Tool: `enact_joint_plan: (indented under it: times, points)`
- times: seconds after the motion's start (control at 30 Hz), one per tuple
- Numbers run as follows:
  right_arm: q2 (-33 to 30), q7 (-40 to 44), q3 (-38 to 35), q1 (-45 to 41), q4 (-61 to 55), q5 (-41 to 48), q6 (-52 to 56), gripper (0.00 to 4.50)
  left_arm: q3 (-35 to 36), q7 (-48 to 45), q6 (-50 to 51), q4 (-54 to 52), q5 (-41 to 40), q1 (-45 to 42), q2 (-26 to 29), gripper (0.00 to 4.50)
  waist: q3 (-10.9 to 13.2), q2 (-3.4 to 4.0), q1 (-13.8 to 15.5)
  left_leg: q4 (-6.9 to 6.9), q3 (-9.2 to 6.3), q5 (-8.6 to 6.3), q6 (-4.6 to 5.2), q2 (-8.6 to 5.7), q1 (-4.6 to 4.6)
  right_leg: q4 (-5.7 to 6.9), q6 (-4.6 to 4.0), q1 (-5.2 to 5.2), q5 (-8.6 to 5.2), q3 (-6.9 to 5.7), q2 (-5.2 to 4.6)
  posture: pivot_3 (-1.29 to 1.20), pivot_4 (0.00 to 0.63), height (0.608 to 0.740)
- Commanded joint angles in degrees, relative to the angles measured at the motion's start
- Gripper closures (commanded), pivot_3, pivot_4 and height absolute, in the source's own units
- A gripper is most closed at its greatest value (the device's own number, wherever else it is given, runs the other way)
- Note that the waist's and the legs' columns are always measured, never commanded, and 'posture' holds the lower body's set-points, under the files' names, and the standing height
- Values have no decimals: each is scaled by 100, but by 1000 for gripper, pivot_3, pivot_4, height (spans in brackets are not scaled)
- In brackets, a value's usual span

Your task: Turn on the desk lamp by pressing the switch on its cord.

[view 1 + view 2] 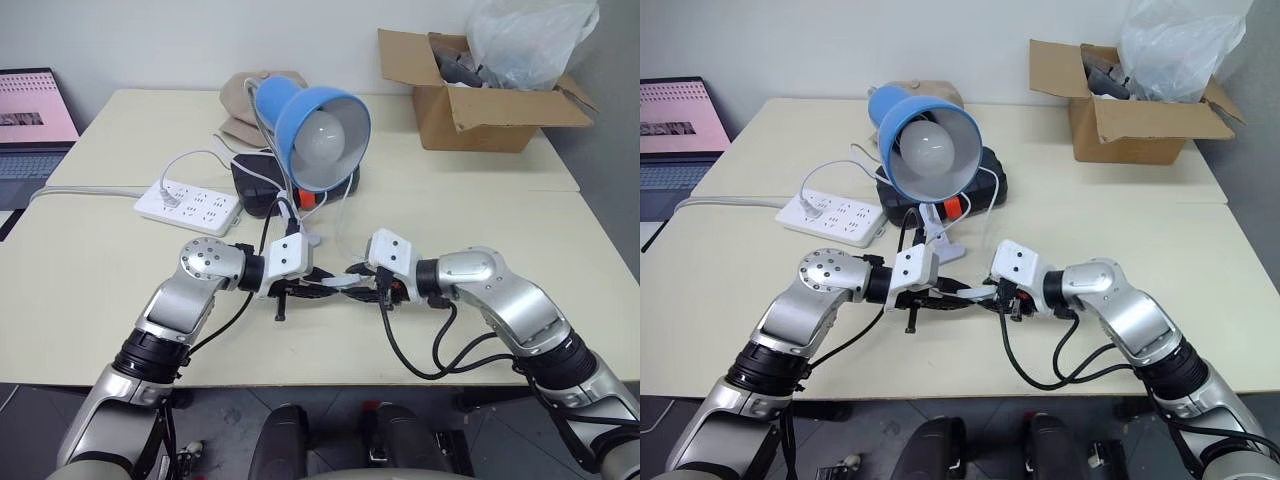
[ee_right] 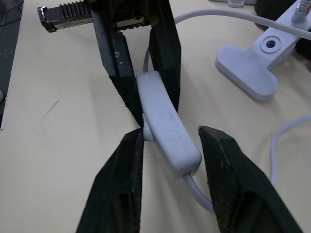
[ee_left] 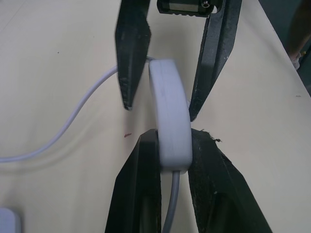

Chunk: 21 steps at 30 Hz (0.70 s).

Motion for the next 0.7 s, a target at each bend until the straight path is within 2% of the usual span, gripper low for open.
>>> enact_joint_plan:
  times: [0.03,0.53,0.6,0.63,0.7]
  points:
    - [-7,92,-42,-106,8,-74,-157,3531,41,27,-111,-153,-27,-61,26,4086,0,0,0,0,1,0,0,0,0,0,0,0,0,0,0,0,150,740]
    - [164,270,-175,-149,51,21,-143,3711,42,-18,-251,-111,-11,-81,84,4086,0,0,0,0,0,0,0,0,0,0,0,0,0,0,0,0,150,740]
    - [168,298,-230,-138,30,62,-159,3006,39,-21,-273,-102,-1,-87,93,4086,0,0,0,0,0,0,0,0,0,0,0,0,0,0,0,0,150,740]
    - [159,308,-263,-139,17,73,-171,2946,34,-22,-292,-91,12,-92,100,4086,0,0,0,0,0,0,0,0,0,0,0,0,0,0,0,0,150,740]
    - [124,340,-336,-138,-21,98,-184,2394,11,-26,-337,-66,42,-102,117,4086,0,0,0,0,0,0,0,1,0,1,0,0,0,0,0,0,150,740]
